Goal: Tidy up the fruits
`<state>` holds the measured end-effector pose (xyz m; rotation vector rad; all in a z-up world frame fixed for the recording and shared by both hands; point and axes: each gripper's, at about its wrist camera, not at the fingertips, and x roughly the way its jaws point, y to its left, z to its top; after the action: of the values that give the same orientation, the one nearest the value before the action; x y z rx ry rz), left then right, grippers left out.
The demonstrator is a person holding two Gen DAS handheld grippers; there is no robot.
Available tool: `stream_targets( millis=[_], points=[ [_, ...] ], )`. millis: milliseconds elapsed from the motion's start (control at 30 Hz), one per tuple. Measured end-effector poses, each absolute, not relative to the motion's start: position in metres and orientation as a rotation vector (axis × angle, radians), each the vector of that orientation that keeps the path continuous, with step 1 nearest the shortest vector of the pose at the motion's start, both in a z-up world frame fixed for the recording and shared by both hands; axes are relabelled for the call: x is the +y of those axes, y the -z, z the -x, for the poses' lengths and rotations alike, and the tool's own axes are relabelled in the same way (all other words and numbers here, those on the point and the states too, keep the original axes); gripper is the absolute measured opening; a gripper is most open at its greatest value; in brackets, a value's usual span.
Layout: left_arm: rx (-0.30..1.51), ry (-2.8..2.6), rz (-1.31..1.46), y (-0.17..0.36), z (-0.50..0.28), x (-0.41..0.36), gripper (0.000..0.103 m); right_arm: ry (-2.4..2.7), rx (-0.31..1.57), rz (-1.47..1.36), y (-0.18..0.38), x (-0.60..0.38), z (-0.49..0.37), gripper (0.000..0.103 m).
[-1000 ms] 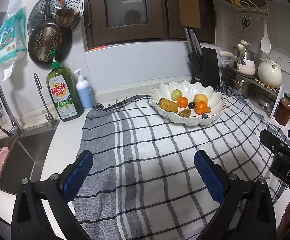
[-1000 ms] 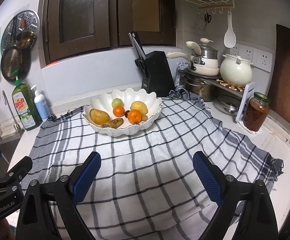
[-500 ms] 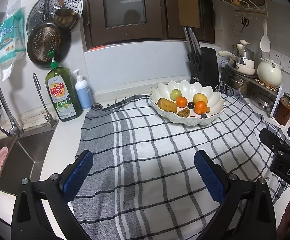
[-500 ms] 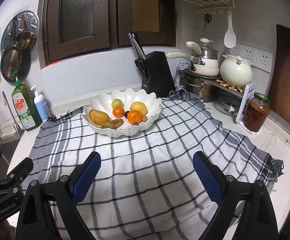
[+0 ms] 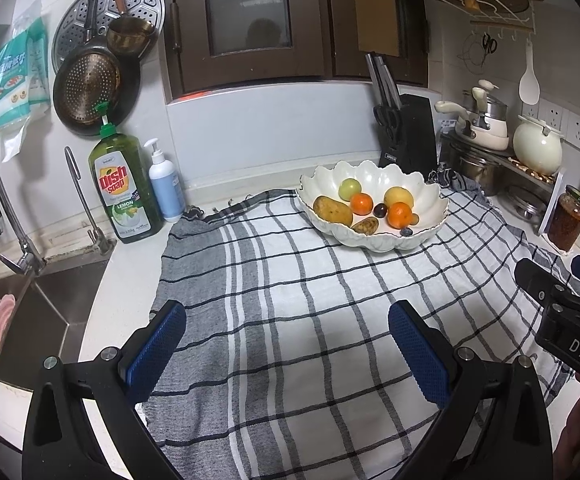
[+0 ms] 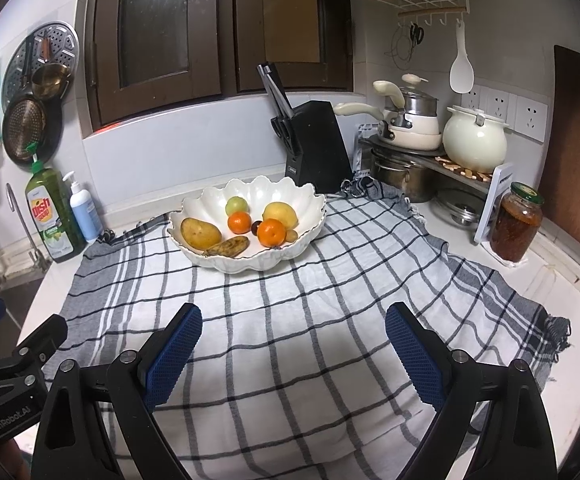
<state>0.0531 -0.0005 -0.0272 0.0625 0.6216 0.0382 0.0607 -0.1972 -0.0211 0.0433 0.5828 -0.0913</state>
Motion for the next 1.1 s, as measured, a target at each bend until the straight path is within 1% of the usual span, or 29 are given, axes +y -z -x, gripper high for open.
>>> stream_targets(
  millis=[1100],
  points=[
    [0.653, -0.031, -0.054, 0.0359, -0.0551, -0.0025, 0.103, 0.089, 0.588, -0.043, 0.0260, -0.1983, -0.0617, 0.094]
  ],
)
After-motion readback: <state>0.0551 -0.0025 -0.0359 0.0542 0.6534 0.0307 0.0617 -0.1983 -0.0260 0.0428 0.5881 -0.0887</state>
